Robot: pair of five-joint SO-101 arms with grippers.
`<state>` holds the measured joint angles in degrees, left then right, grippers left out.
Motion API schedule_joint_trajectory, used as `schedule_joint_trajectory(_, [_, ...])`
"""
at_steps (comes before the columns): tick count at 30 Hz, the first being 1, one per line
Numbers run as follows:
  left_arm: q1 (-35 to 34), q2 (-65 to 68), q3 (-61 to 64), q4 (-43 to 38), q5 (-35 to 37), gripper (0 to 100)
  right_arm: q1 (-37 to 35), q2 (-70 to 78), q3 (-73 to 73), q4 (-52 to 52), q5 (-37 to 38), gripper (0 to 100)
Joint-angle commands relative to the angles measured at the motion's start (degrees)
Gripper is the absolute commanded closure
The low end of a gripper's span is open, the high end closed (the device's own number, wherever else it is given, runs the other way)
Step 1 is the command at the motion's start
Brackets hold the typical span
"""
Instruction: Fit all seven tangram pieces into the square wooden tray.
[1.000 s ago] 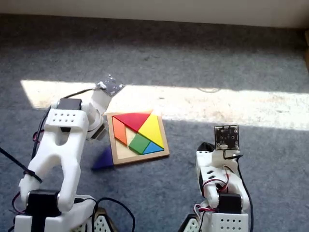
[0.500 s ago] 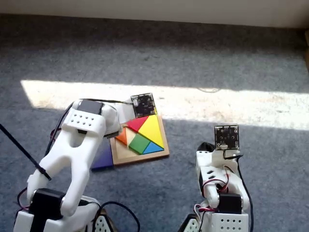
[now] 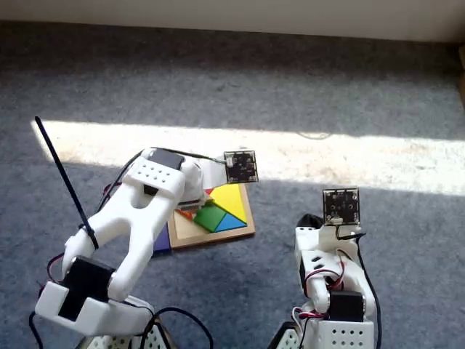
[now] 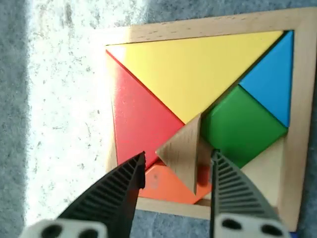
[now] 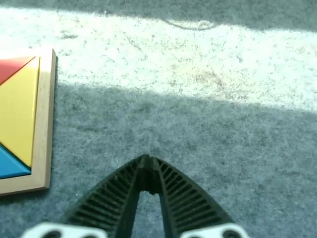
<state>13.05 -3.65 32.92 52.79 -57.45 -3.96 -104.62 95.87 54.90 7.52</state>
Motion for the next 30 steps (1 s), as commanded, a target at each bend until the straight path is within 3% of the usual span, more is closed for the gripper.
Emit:
schedule_joint_trajectory(1, [-0.84, 0.04, -5.49, -0.62, 6.24, 72, 0.75, -0.57, 8.66, -1.19, 0.53, 98.9])
schedule_joint_trajectory(6, [-1.63, -0.13, -5.49, -0.09, 6.24, 72, 0.75, -0.57, 8.66, -1.19, 0.53, 98.9])
schedule_joint_trajectory(11, [-4.88, -5.58, -5.14, 5.89, 6.33, 72, 0.75, -0.57, 8.66, -1.19, 0.53, 98.9])
schedule_joint_trajectory(15, [-8.04, -10.24, 0.40, 6.68, 7.03, 72, 0.75, -0.57, 8.66, -1.19, 0.53, 98.9])
schedule_joint_trajectory(25, [-10.59, -11.21, 15.78, -12.13, 22.77, 75, 0.75, -0.57, 8.66, -1.19, 0.53, 98.9])
schedule_joint_trajectory(30, [-10.59, -11.30, 16.13, -13.98, 26.46, 75, 0.75, -0.57, 8.66, -1.19, 0.53, 98.9])
